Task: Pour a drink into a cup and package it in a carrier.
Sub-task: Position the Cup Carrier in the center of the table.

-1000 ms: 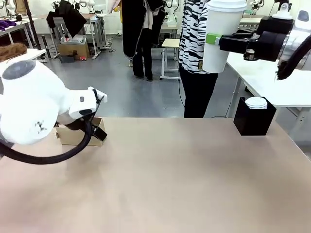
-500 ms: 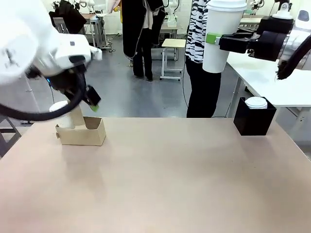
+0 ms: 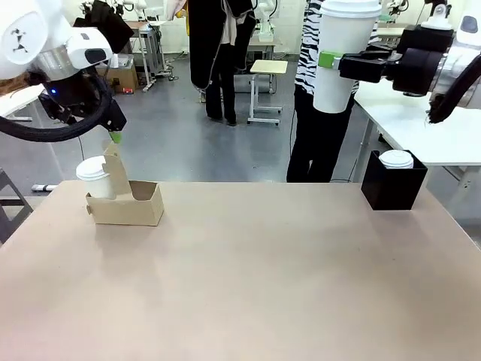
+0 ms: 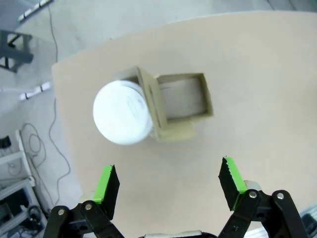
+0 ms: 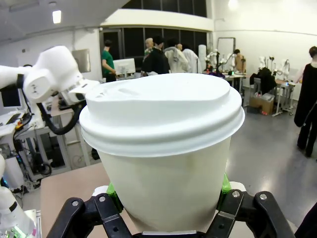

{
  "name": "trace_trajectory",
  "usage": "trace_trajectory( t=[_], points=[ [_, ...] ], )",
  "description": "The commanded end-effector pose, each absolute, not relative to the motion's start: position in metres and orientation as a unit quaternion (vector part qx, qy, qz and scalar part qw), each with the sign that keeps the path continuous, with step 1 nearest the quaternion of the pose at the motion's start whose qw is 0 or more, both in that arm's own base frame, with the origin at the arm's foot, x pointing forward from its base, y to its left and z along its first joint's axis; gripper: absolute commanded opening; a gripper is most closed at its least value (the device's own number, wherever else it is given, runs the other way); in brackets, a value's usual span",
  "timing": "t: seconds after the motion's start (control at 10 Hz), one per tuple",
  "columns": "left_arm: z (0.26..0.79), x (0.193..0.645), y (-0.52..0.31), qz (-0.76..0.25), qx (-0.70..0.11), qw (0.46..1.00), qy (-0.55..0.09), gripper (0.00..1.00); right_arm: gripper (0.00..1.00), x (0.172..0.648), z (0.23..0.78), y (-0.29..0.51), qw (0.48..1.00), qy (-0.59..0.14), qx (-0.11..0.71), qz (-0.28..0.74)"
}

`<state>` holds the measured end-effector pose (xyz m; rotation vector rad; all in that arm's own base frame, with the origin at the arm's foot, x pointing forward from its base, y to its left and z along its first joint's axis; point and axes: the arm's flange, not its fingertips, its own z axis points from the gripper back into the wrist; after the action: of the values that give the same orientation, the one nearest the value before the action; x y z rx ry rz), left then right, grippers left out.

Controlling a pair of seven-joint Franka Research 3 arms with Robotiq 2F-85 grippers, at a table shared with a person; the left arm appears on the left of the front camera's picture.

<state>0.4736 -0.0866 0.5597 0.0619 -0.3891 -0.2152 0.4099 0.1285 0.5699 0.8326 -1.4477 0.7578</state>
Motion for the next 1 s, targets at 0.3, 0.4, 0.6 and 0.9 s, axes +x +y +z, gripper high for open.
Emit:
trace_trajectory(
  t=[0.3,0.4,0.6,0.9],
  points=[
    [0.53,0.543,-0.089,-0.054,0.038,0.981,-0.183,1.0,0.8,0.412,0.573,0.13,0.601,-0.632,0.364,0.326],
    [0.533,0.538,-0.101,-0.076,0.041,0.984,-0.153,1.0,0.8,0.412,0.573,0.13,0.601,-0.632,0.364,0.326],
    [0.526,0.536,-0.079,-0.065,0.021,0.983,-0.172,1.0,0.8,0.412,0.573,0.13,0.601,-0.632,0.364,0.326],
    [0.514,0.558,-0.08,-0.037,0.023,0.987,-0.152,1.0,0.8,0.412,0.573,0.13,0.601,-0.632,0.364,0.326]
  ],
)
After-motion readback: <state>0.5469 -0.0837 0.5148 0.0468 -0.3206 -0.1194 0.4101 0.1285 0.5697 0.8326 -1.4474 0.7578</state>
